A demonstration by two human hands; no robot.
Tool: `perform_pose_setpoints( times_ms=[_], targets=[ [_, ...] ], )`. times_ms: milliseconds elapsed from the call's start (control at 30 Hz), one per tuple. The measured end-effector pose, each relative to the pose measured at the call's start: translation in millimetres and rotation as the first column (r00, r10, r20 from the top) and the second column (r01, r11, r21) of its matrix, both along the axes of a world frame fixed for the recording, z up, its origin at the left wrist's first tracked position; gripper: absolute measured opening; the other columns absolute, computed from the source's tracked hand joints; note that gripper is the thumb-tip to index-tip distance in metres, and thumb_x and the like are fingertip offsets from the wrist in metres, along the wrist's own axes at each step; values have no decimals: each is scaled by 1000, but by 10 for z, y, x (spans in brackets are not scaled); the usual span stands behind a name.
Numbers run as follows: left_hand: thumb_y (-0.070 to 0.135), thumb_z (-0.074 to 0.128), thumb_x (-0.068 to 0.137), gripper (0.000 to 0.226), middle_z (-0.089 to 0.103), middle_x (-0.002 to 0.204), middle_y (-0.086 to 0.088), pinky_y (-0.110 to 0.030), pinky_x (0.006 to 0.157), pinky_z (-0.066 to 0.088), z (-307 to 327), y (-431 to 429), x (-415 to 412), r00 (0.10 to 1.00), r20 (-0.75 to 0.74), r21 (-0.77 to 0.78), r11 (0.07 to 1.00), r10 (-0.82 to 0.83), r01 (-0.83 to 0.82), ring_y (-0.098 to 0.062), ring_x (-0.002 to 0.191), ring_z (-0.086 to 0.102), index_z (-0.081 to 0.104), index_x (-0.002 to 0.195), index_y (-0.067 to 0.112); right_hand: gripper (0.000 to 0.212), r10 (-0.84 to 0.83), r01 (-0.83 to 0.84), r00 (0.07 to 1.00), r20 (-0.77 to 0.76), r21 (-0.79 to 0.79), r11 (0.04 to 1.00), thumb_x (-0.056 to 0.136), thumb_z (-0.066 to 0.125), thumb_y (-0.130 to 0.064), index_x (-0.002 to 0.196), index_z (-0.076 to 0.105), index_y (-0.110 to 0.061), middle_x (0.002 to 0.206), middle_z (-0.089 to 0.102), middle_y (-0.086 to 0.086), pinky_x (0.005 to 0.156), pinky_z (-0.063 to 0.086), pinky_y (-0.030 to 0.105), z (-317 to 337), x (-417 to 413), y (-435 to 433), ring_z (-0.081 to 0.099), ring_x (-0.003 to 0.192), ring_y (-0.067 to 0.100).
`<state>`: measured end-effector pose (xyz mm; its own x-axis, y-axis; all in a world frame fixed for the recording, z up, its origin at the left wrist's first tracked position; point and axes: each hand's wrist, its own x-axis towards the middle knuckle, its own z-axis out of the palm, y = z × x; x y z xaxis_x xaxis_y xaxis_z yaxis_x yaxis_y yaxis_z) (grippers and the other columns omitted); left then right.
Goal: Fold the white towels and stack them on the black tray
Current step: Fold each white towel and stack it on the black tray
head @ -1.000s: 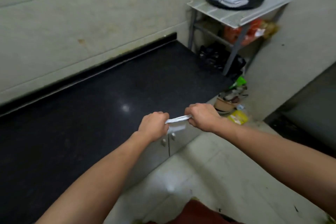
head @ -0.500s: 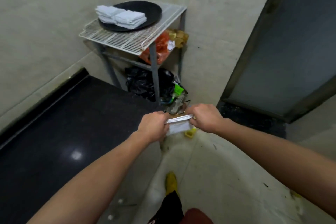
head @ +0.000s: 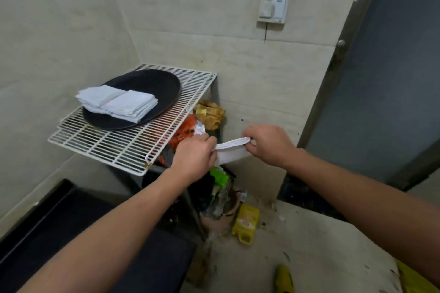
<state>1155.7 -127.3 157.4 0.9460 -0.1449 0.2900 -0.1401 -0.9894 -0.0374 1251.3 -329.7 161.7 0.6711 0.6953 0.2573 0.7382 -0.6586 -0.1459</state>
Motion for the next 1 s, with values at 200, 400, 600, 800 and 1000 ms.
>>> perform_pose_setpoints(
  times_ms=[200,400,600,800,1000],
  targets=[
    [33,48,78,21,60,84,-3,-34,61,45,157,315,691,981,72,-126,977,182,-172,-27,81,60,59,84,16,26,189,-177,980,-53,184,967,75,48,-34,85,66,-18,86,66,3,63,47,37,193,1017,494,62,82,29],
    [26,61,82,7,61,82,6,-32,64,45,397,624,930,873,41,-398,810,486,-431,-17,77,57,63,86,20,7,409,-331,877,-252,300,895,79,66,-24,86,66,-22,86,67,-4,70,50,35,548,1756,1226,61,82,17],
    [16,65,82,10,63,68,1,-27,56,44,736,996,765,710,-53,-653,513,703,-557,-11,62,58,62,73,11,13,590,-402,645,-485,441,802,82,72,-18,76,61,-23,66,60,-6,60,44,30,750,1852,2098,55,60,11],
    [15,68,86,10,67,79,-12,-35,64,47,916,1785,627,604,-120,-875,203,788,-440,-17,70,60,62,77,14,6,672,-387,428,-604,549,741,92,63,-17,88,59,-19,80,68,-2,72,53,34,834,1772,3020,66,78,13],
    [10,64,89,9,64,81,-17,-41,63,51,1018,2693,856,511,-86,-952,80,855,-294,-24,70,59,57,84,6,8,616,-229,363,-699,574,786,94,60,-16,90,60,-9,94,69,15,70,50,37,902,1820,4090,63,82,21]
  ],
)
